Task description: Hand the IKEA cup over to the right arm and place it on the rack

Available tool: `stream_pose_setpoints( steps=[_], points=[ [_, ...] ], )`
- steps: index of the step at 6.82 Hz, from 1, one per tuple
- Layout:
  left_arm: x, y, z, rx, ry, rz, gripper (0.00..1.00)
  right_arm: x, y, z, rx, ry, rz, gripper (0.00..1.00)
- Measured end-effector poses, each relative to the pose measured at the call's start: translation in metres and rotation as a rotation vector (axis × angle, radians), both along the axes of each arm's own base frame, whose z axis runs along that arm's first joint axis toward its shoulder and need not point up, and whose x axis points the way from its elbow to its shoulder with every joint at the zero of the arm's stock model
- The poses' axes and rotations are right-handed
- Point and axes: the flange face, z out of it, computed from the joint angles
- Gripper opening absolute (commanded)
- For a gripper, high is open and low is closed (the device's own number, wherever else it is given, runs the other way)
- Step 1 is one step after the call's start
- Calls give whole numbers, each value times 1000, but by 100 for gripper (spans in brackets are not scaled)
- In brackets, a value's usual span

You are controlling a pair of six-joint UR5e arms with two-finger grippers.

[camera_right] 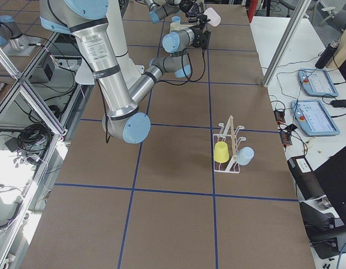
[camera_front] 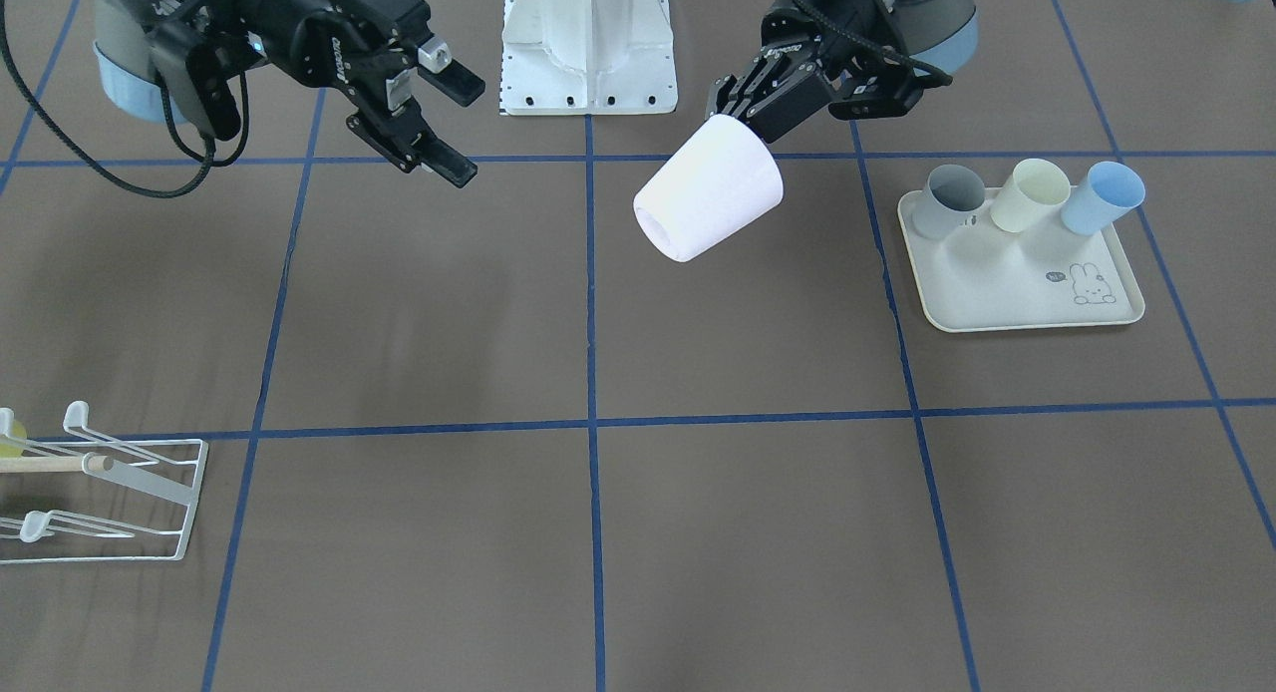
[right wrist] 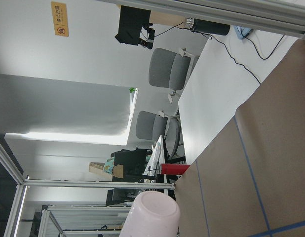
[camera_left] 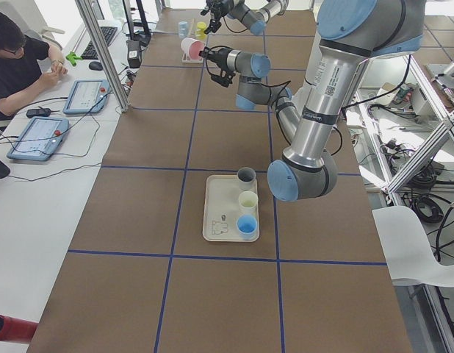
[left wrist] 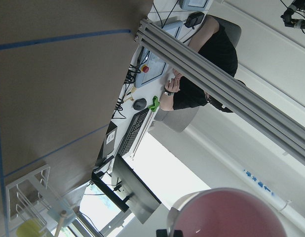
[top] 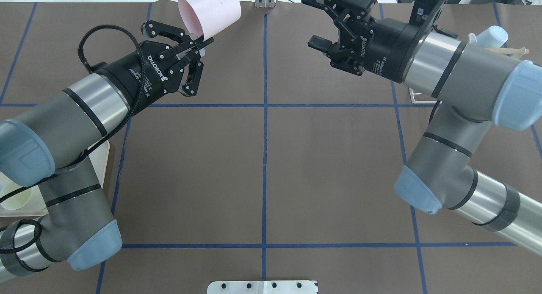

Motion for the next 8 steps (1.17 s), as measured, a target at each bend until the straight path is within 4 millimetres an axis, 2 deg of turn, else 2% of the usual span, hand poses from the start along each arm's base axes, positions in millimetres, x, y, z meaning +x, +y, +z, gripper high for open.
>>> stream_pose_setpoints(
  steps=[2,3,6,8],
  points=[
    [18,1,13,-32,83,-1,0,-23,4,-1,-3,-24,5,100],
    [31,9,13,-23,81,15,0,-33,0,0,-4,-15,7,100],
    [59,31,-7,26,64,50,0,-57,-15,1,-11,17,39,100],
    [68,39,-13,31,68,64,0,-61,-16,2,-14,21,43,100]
  ],
)
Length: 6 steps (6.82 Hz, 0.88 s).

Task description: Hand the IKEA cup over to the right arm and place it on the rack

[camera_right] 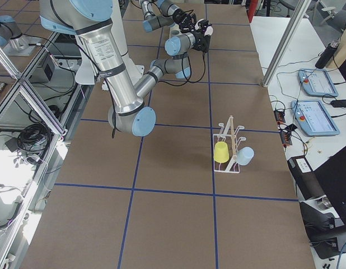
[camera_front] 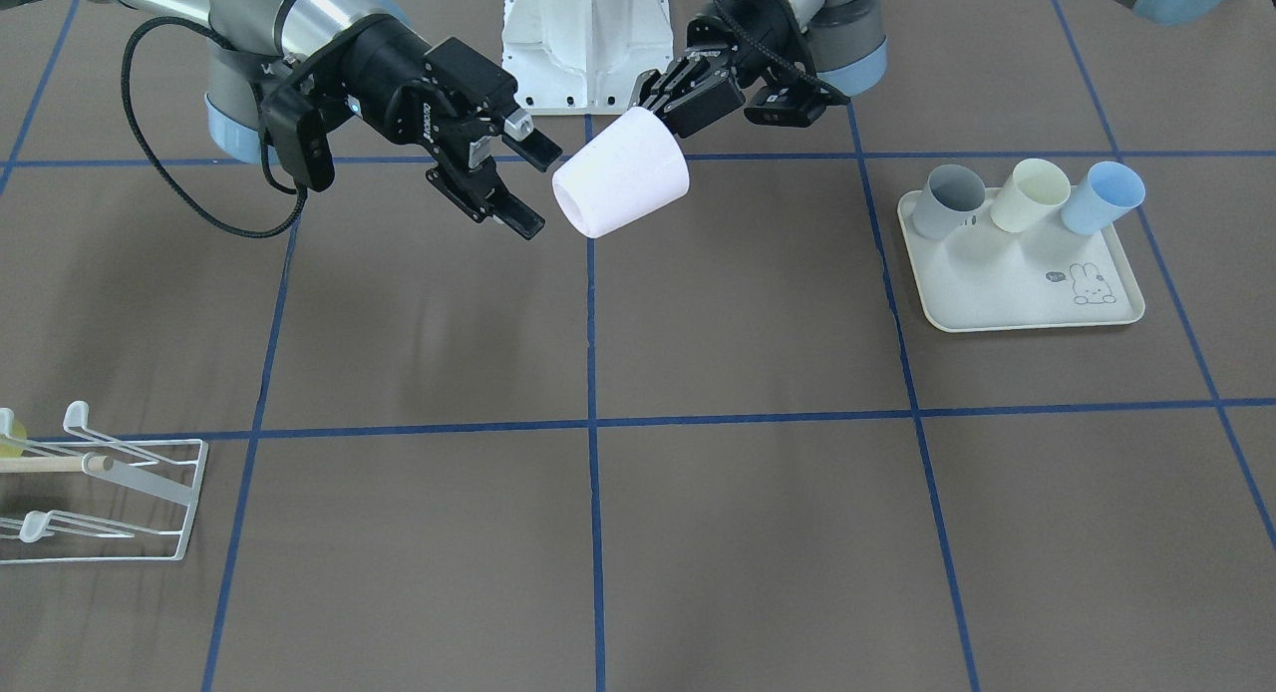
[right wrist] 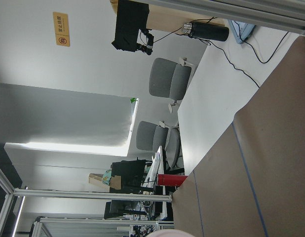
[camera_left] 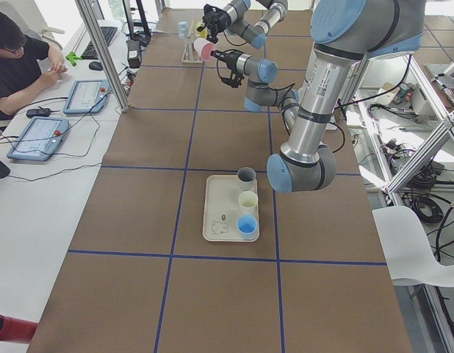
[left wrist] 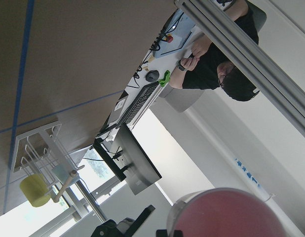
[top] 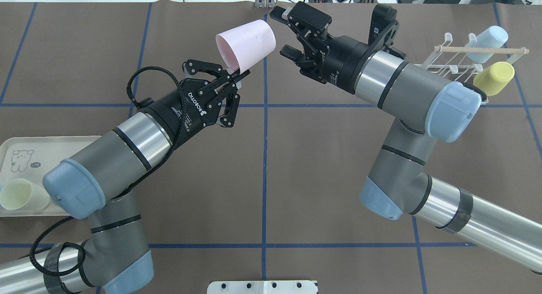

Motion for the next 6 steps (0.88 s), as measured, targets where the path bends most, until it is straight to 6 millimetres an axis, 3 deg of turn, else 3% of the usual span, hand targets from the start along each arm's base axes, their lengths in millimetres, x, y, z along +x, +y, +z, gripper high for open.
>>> stream_pose_setpoints(
  steps=[3,6],
  points=[
    [16,2,-10,-3,8,3,0,-15,13,-1,-10,-10,-8,100],
    [18,4,-12,-2,13,7,0,-19,18,-5,-12,-23,-2,98]
  ],
)
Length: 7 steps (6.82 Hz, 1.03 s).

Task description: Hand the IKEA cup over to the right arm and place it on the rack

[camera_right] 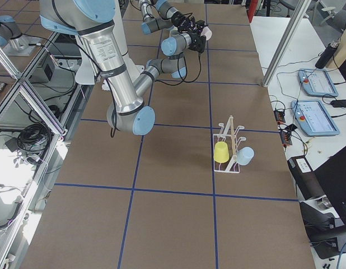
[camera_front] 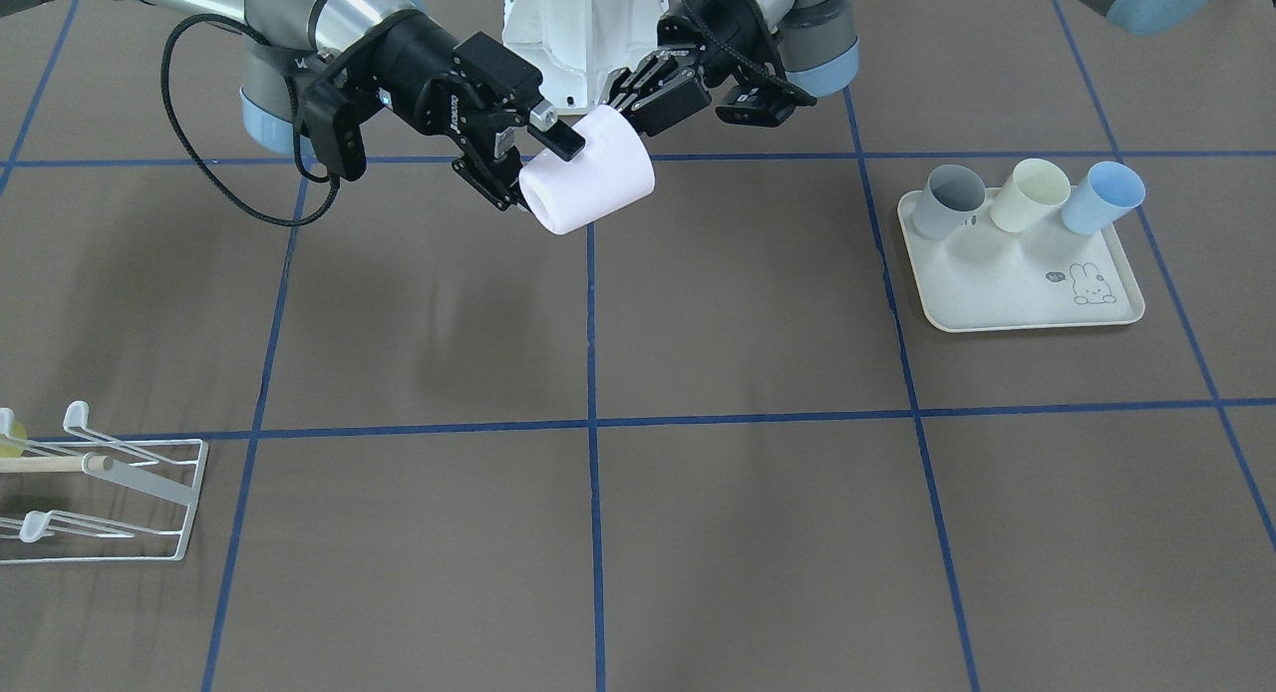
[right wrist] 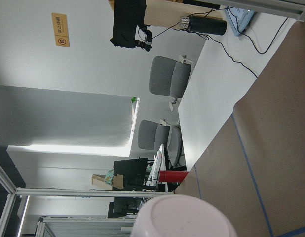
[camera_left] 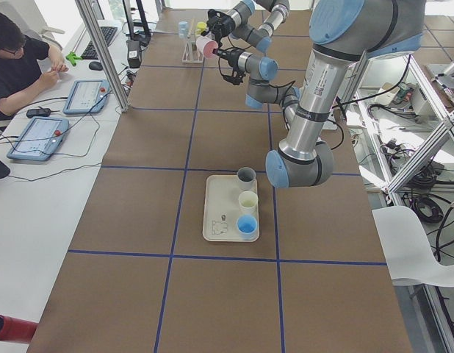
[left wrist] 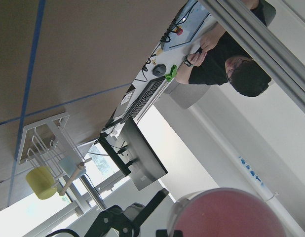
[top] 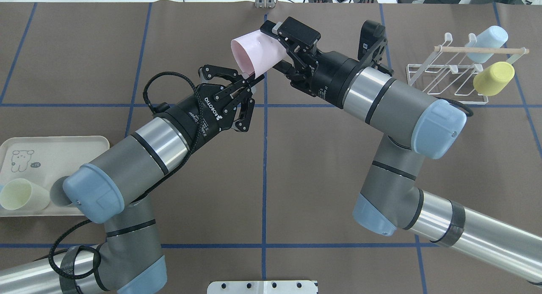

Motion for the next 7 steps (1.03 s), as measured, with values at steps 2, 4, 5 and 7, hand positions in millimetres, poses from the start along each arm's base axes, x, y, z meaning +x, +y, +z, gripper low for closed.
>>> stream_pose_setpoints(
  steps=[2,4,5,7],
  points=[
    [-1,1,-3,3,6,1,0,0,-1,-9,6,-12,3,97],
    [-2,2,-4,5,10,2,0,0,-3,-10,6,-11,5,97],
    [-2,2,-3,5,9,2,0,-1,-3,-9,5,-10,6,97],
    [0,4,-4,6,10,8,0,-1,-4,-9,4,-9,8,78]
  ],
)
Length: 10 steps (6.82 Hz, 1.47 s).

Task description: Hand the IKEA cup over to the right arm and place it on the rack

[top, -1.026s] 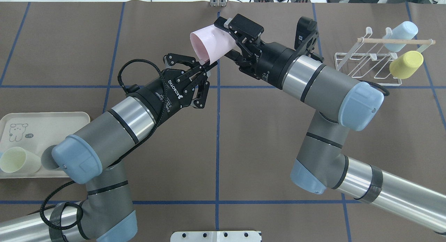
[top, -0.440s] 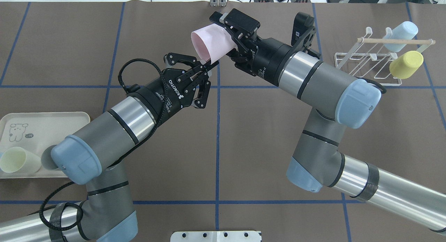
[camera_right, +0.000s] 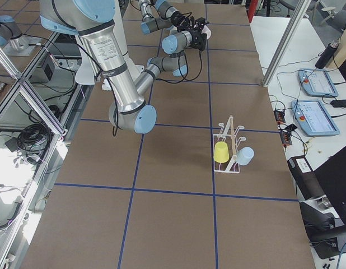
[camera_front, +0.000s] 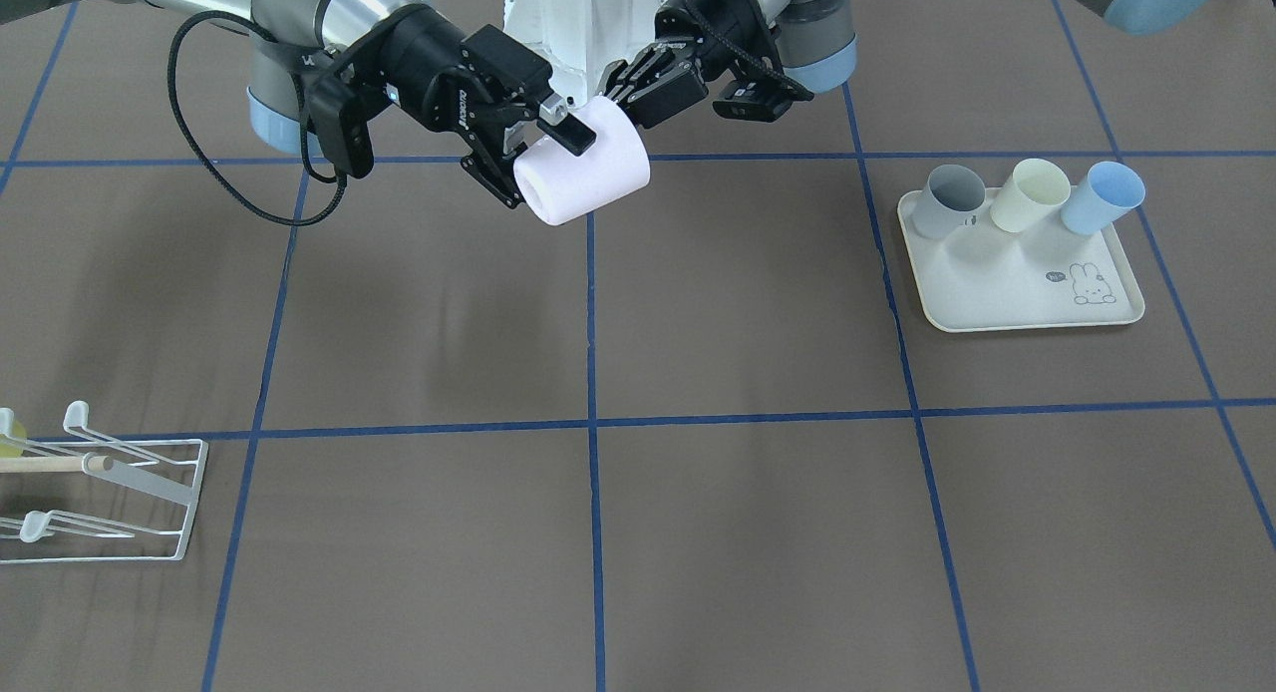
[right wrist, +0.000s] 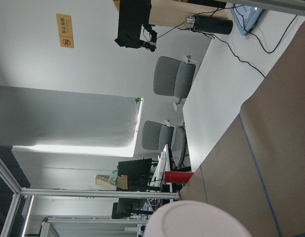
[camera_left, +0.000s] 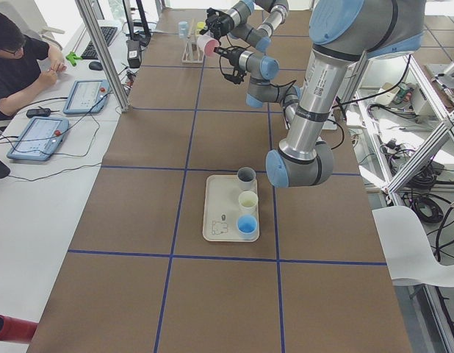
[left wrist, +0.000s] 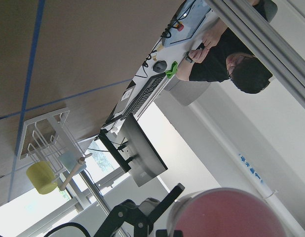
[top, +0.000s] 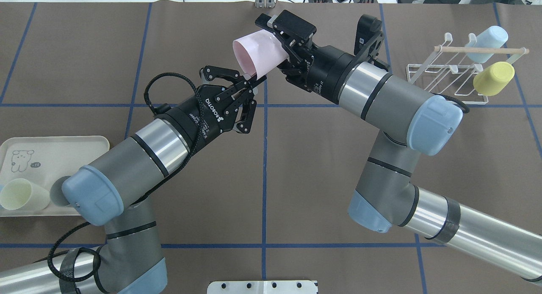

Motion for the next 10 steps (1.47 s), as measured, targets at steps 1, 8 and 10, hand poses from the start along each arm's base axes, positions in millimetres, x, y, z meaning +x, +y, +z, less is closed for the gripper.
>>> stream_pose_setpoints(
  steps=[1,8,10],
  points=[
    [0,1,0,0,1,1,9,0,0,0,-1,0,0,1],
    [-11,5,-1,99,-44,-49,100,17,-16,4,-8,4,36,0],
    [-36,14,12,146,-93,-73,100,45,-39,33,-14,72,98,0]
  ],
)
